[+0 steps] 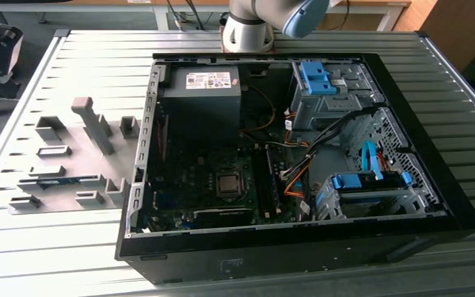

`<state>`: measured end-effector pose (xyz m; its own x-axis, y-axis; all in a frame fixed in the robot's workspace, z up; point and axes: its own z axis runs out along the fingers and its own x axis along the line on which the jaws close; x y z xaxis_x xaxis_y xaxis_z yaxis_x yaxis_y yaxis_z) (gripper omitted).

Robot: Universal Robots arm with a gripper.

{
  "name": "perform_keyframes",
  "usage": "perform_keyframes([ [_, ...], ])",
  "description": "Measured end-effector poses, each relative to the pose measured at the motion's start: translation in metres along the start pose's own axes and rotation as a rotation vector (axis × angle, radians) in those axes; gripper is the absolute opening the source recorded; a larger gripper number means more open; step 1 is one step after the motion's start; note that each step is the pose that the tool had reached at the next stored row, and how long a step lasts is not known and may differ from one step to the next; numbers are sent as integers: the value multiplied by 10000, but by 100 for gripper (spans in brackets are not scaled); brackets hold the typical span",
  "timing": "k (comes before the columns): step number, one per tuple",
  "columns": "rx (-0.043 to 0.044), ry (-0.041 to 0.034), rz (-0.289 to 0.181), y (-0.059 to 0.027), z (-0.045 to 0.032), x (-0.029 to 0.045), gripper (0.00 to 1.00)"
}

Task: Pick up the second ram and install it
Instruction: 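Pick up the second ram and move it above second insertion slot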

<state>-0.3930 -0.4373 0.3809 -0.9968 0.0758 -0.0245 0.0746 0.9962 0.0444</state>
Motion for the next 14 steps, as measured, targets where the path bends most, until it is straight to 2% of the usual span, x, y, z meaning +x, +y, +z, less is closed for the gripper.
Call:
perform_keyframes([
  [5,-7,14,-294,0,0,1,11],
  [14,-34,64,-1415,-1,0,1,11],
])
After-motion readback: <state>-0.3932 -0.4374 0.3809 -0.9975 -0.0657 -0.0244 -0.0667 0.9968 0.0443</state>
